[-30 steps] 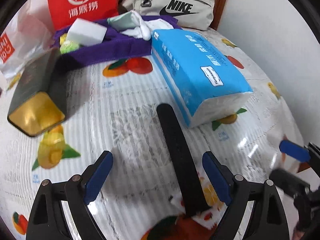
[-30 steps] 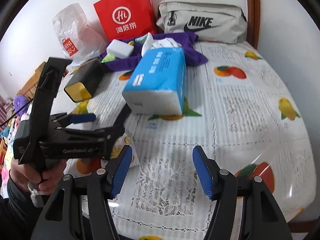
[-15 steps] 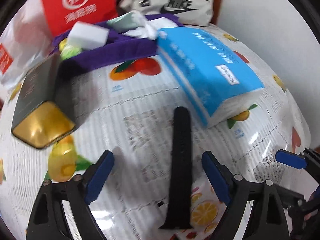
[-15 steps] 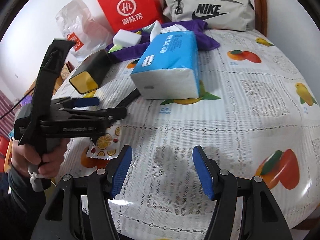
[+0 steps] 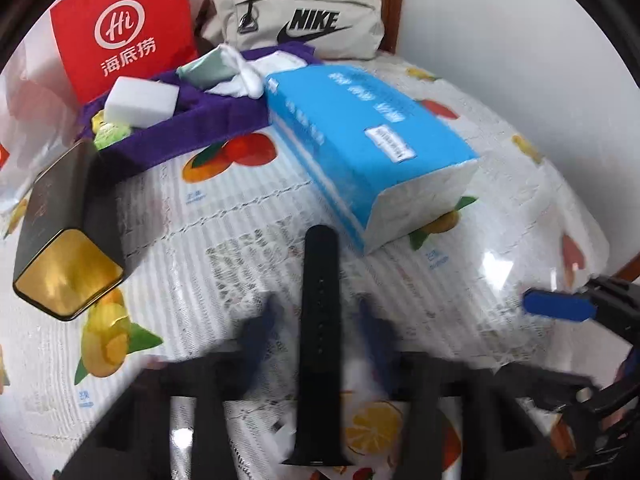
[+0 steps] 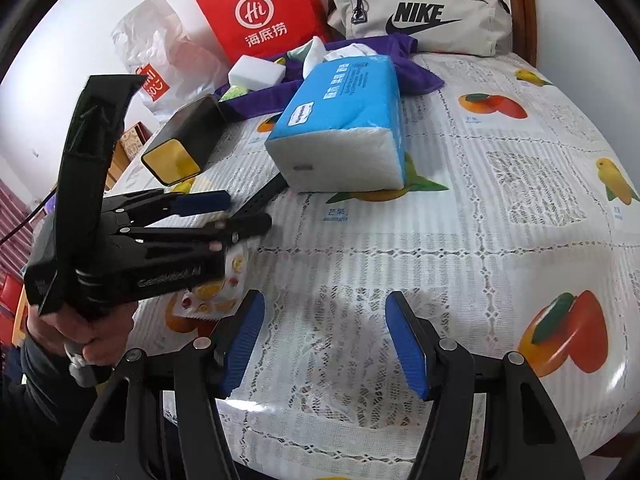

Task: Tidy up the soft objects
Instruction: 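Grasp the black watch strap with the left gripper while the right moves to the orange-print sachet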

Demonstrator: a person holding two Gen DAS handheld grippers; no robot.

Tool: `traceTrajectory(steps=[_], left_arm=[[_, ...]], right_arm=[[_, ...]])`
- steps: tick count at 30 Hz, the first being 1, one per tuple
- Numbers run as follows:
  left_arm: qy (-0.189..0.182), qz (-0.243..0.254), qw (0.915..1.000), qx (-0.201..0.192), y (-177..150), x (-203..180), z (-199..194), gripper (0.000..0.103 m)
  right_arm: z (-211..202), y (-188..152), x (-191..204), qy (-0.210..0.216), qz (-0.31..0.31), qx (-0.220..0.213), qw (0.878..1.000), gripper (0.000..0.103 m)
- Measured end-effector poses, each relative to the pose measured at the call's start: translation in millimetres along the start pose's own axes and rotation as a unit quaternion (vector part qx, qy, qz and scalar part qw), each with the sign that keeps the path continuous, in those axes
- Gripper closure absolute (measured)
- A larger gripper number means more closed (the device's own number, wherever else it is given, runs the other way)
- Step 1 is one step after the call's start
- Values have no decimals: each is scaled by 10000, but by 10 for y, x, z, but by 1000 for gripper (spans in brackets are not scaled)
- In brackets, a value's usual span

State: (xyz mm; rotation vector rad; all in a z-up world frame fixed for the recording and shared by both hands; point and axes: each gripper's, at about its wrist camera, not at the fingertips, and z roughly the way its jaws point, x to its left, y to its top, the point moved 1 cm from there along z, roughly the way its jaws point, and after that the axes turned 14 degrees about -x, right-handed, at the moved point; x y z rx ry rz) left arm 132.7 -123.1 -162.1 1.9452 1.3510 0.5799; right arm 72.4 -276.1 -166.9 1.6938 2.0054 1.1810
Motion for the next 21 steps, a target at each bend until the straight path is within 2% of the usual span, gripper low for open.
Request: traceTrajectory(steps=[9,15,16,18,21], left_arm=[[-188,-267,9993,-184,86,120,-168,83],[140,-458,9986,-238,72,383,-329,83],[159,-556,9980,-237,42,462,-361,83],[196,-638,9974,-256,-4,563,-415,83],[391,-774,9958,-309,-91,726,-508,83]], right_arm=[[46,-24,221,188,-141,74,9997,41],[170,-41,432,389,-300,136,9987,40],[206,-51,469,358,-356,143,9986,39],[236,-56,543,332,-484,76,9983,31],[282,-69,672,429,-604,70,9972,26]])
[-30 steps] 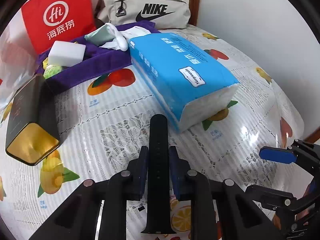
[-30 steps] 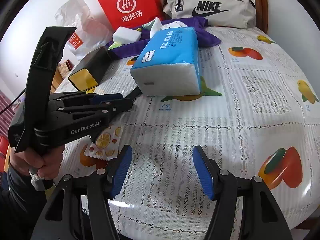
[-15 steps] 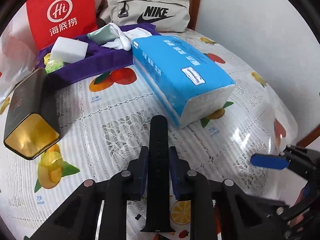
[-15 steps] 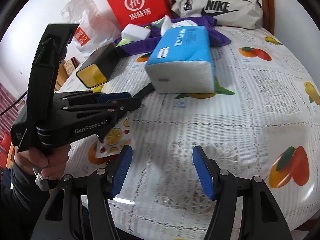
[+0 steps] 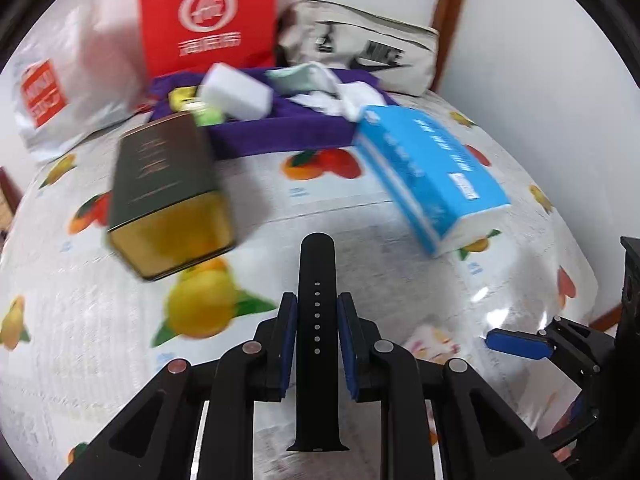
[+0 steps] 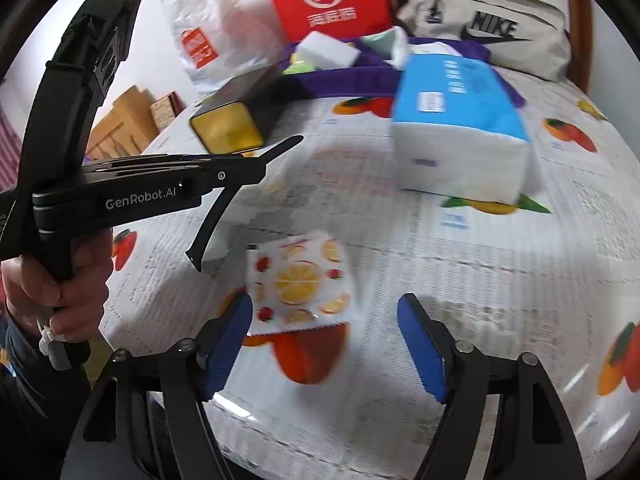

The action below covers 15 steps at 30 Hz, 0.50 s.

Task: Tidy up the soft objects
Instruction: 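Grasp the black watch strap with the left gripper while the right moves to the orange-print sachet, then grasp the orange-print sachet with the right gripper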

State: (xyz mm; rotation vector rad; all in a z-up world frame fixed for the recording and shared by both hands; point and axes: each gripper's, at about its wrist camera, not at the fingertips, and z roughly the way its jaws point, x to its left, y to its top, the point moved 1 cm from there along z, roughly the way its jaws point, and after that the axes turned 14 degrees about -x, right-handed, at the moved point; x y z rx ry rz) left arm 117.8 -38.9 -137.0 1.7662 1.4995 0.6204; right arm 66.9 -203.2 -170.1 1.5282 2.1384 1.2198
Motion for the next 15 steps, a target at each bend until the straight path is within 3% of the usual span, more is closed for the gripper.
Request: traceTrajectory(steps=[6,10,13,14,15], left_arm=[[164,-312,9994,-11,-117,306,-102,83],[222,-445,9988,-7,-188,433,-133,83],[255,-543,9982,-2,-218,512,-137,83],[254,-572,9980,-9,-225,527,-140,83],[251,-601,9979,-12,-234,543,-142,83]], right_arm=[[169,-2,266,-278,-508,-72,9983,18],[260,-2,368,-715,-827,-103,9940,21],[264,-16,386,-781,-930,-192,9924,24],[257,-15,381,-782,-944,-182,9923,31],[247,-9,382,-746,-974,-169,9923,45]])
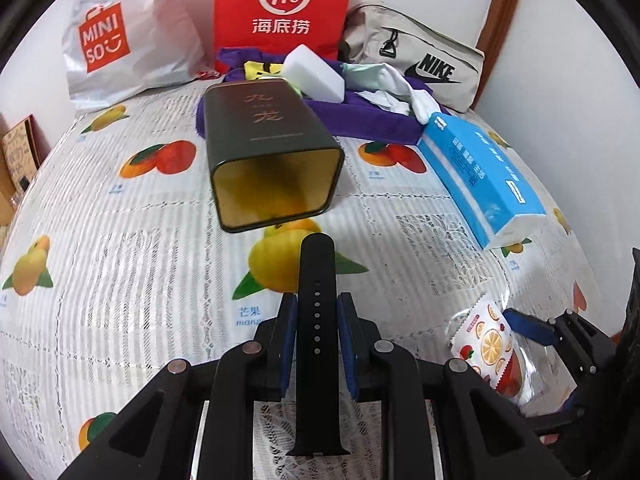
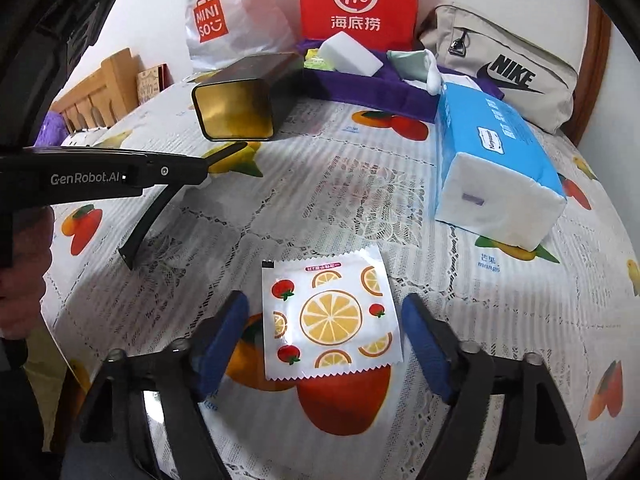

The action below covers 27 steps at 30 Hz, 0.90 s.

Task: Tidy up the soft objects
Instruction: 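Grasp the orange-print sachet with the right gripper, then carry the strap with the left gripper while the right carries the sachet over the purple towel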

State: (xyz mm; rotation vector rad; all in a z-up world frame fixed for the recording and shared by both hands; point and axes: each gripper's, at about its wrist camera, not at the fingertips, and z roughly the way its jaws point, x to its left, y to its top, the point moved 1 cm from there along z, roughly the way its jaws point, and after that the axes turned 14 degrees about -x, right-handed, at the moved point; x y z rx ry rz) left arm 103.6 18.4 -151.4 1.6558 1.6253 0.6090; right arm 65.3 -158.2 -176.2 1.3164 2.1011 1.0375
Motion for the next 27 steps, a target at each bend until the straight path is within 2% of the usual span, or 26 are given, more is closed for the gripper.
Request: traceTrajectory(steps=[5,6,7,8,10,17,27], left_arm=[[-19,-86,10000,31,-44,45,18,83],[-6,-102,9999,40,-52,56,23,83],[-6,-112,9999,39,-58,62,22,83],[-18,-113,9999,41,-63,67,23,83],[-14,-135,9999,44,-66,78,28,83],[-7,-149,9999,-7,-62,91,0,83],[-2,-221,9997,-36,-4,86,-93,83]], right_arm=[[-40,6,-73,-81,66,-37,9999,70],[-50,6,-103,-68,146,-51,9999,81],[-62,9,-146,8,262,-50,9996,86],[-71,9,-184,62,363,-49,9993,89],[-81,-4,-240,156,535,-31,9984,91],[-216,-27,-271,-64,386,-135,9991,94],[-374,-63,-675,-319,863,-60,9957,94]])
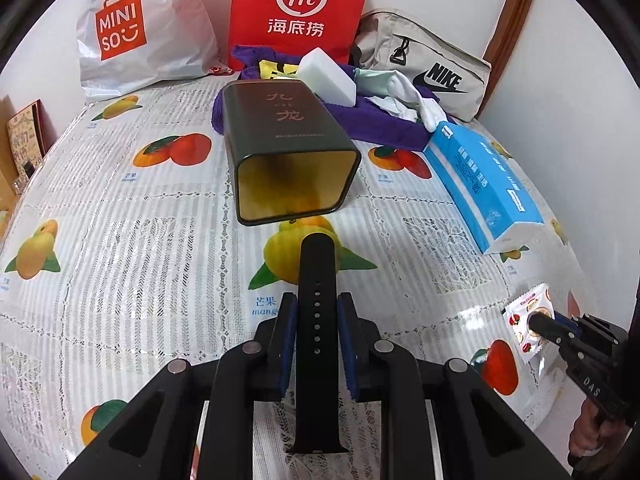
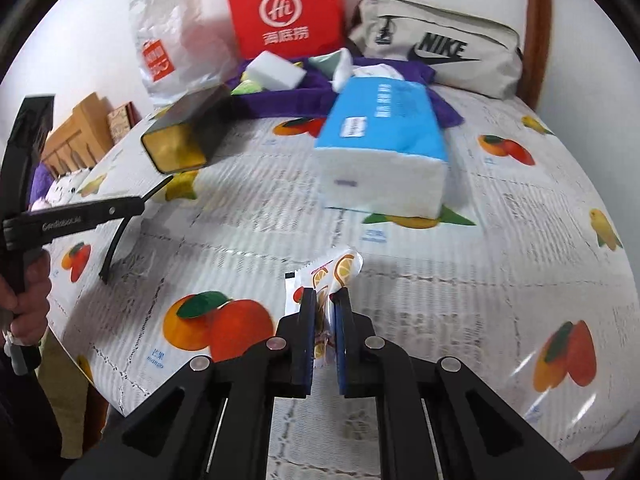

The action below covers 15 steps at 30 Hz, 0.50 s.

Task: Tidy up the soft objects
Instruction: 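Carry the strap with the left gripper while the right carries the sachet over the purple towel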

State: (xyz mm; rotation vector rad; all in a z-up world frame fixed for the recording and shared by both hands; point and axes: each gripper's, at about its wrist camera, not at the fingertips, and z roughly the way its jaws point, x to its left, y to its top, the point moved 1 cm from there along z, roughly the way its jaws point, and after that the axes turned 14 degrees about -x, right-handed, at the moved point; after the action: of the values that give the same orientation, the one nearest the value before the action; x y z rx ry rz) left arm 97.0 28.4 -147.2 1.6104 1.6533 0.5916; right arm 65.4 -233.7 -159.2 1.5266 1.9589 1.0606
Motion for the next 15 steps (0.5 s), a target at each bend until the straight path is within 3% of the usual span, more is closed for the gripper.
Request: traceTrajectory(steps=[15], left_arm=[[-1,-29,10000,-92,219,-48,-221,83]], right_arm=[[-127,292,-168,34,387,-227,9990,94]])
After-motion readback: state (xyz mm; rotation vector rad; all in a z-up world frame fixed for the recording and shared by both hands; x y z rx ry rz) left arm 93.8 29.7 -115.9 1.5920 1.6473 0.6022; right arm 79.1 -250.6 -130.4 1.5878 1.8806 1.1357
